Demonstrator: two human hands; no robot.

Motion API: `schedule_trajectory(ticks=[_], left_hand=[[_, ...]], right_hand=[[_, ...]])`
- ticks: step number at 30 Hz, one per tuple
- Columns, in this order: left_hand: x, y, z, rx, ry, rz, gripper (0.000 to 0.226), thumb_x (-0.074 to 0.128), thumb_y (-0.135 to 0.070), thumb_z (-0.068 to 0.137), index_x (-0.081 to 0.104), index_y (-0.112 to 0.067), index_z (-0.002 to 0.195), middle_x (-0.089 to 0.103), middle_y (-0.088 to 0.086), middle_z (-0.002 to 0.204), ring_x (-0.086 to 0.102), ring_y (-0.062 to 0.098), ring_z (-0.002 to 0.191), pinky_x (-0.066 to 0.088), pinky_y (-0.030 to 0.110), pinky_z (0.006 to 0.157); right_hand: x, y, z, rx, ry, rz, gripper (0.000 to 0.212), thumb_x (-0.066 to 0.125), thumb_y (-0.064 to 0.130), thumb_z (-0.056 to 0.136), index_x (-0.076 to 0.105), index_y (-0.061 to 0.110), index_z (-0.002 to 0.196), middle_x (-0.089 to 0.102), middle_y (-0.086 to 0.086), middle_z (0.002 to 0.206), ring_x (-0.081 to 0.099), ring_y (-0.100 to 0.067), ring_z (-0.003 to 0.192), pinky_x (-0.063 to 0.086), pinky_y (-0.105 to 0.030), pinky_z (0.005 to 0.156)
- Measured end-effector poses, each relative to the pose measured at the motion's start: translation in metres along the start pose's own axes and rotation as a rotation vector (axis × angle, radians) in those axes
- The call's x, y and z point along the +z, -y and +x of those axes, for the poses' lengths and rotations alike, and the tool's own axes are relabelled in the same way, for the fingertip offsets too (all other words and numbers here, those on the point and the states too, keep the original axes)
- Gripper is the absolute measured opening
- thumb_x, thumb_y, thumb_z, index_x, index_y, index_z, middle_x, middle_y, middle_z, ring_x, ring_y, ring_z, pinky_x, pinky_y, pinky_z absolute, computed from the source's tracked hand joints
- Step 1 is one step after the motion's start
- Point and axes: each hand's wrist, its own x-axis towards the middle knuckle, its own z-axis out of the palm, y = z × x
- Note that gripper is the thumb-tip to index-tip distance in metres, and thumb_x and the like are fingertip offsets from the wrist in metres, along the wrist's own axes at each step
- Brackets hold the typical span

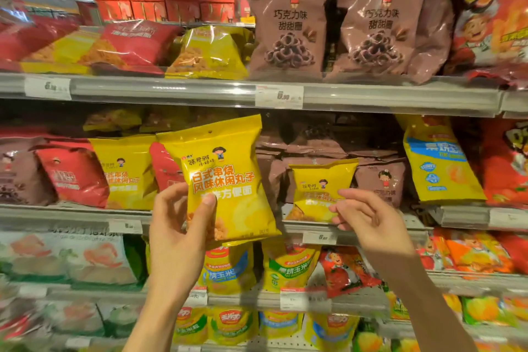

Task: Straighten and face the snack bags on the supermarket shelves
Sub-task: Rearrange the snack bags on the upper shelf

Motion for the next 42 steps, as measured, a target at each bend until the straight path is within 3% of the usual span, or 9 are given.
schedule_trajectory(ticks=[4,10,15,20,24,30,33,36,42], left_hand=[[-0.038,0.004,0.021,-0.015,0.037,-0.028,0.052,0.078,-0.073,0.07,0.059,-0.047,0.111,0.072,-0.004,0.123,0.067,0.029,0.117,0.056,0.067,0.088],[-0.121,-0.002,0.073,0.0,0.128,-0.056,0.051,0.079,-0.073,0.069,0.06,-0.048,0.11,0.069,0.0,0.13,0.063,0.033,0.126,0.049,0.074,0.094],[-0.183,-0.015,0.108,0.005,0.176,-0.072,0.053,0.079,-0.071,0.07,0.06,-0.042,0.111,0.072,0.002,0.123,0.068,0.03,0.118,0.05,0.072,0.093],[-0.22,-0.028,0.126,0.014,0.195,-0.078,0.037,0.076,-0.052,0.076,0.06,-0.039,0.107,0.076,-0.004,0.113,0.073,0.019,0.103,0.056,0.067,0.087],[-0.232,-0.034,0.138,0.025,0.184,-0.073,0.029,0.076,-0.044,0.08,0.062,-0.041,0.106,0.076,-0.005,0.112,0.073,0.02,0.104,0.055,0.067,0.089],[-0.223,-0.045,0.151,0.058,0.19,-0.029,0.036,0.077,-0.046,0.079,0.061,-0.035,0.11,0.076,-0.003,0.115,0.072,0.033,0.105,0.053,0.067,0.094],[-0.218,-0.046,0.159,0.068,0.178,-0.013,0.036,0.073,-0.047,0.079,0.061,-0.036,0.111,0.076,-0.003,0.115,0.072,0.034,0.105,0.055,0.064,0.093],[-0.216,-0.045,0.167,0.093,0.181,0.001,0.034,0.073,-0.048,0.079,0.061,-0.039,0.11,0.076,-0.004,0.114,0.073,0.031,0.103,0.058,0.056,0.089],[-0.215,-0.055,0.2,0.144,0.179,-0.056,0.033,0.073,-0.048,0.08,0.062,-0.04,0.11,0.076,-0.006,0.115,0.073,0.028,0.106,0.057,0.048,0.087]], right_hand=[[0.043,0.011,-0.015,0.015,-0.043,0.013,0.03,0.071,0.049,0.078,0.072,0.038,0.106,0.077,-0.005,0.097,0.075,-0.023,0.091,0.061,-0.029,0.081],[0.139,0.03,-0.033,0.042,-0.178,-0.003,0.016,0.068,0.019,0.095,0.071,0.024,0.111,0.079,-0.003,0.094,0.075,-0.023,0.089,0.059,-0.021,0.077],[0.217,0.051,-0.042,0.046,-0.185,-0.004,0.018,0.069,0.021,0.094,0.072,0.025,0.111,0.078,-0.005,0.096,0.074,-0.029,0.093,0.056,-0.036,0.087],[0.264,0.068,-0.037,0.012,-0.164,0.001,0.015,0.069,0.021,0.095,0.072,0.027,0.108,0.078,-0.006,0.094,0.075,-0.021,0.091,0.058,-0.026,0.082],[0.28,0.081,-0.027,-0.03,-0.144,-0.031,0.016,0.069,0.022,0.094,0.071,0.028,0.109,0.079,-0.003,0.091,0.075,-0.014,0.09,0.057,-0.019,0.08],[0.278,0.085,-0.011,-0.062,-0.144,0.014,0.017,0.07,0.032,0.091,0.072,0.032,0.108,0.078,-0.001,0.098,0.076,-0.018,0.09,0.06,-0.035,0.084],[0.274,0.082,0.0,-0.078,-0.133,0.02,0.015,0.07,0.035,0.091,0.072,0.04,0.106,0.078,0.001,0.099,0.075,-0.014,0.091,0.062,-0.028,0.08],[0.274,0.08,0.008,-0.066,-0.143,0.025,0.027,0.069,0.045,0.085,0.071,0.035,0.11,0.078,0.001,0.099,0.075,-0.014,0.093,0.06,-0.022,0.076],[0.275,0.099,0.027,-0.095,-0.169,0.0,0.019,0.068,0.027,0.096,0.07,0.029,0.114,0.079,-0.001,0.098,0.076,-0.016,0.092,0.058,-0.039,0.088]])
